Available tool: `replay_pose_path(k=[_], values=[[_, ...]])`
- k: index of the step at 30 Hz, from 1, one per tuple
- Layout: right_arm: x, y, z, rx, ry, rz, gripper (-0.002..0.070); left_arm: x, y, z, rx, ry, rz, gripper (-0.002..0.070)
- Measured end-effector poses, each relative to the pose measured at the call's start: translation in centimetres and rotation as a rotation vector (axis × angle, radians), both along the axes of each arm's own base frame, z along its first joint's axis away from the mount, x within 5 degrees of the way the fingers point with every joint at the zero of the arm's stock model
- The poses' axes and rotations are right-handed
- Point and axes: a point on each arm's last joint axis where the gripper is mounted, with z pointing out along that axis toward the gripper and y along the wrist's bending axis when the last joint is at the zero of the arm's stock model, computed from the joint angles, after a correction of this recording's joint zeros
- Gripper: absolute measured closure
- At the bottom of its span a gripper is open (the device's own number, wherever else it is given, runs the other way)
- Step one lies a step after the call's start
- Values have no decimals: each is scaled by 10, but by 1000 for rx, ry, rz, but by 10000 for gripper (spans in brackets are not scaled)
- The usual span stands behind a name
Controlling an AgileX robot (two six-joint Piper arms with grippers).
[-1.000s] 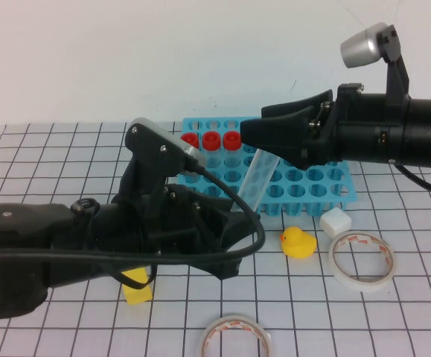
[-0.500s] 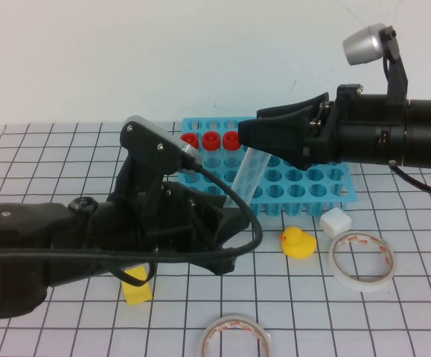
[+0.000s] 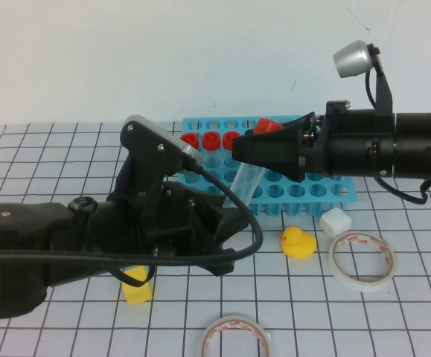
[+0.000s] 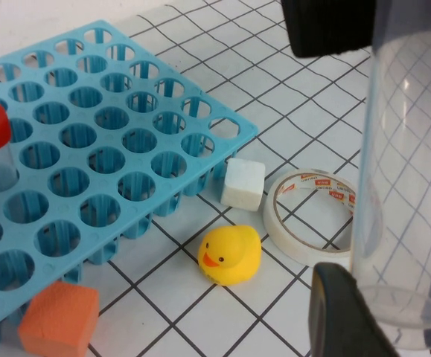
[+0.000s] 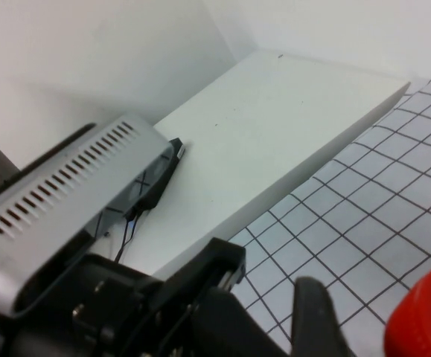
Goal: Place the test tubes
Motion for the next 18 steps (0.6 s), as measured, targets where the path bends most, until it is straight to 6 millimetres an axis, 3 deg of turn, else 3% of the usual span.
replay_pose_path(k=[3,6,18], values=[[0,0,0,1,0,2,329,0,0,0,3,-4,-2,463],[0,0,0,1,0,2,416,0,0,0,5,-6,-3,463],[0,0,0,-1,-4,4,412,0,0,0,18,-24,-12,463]])
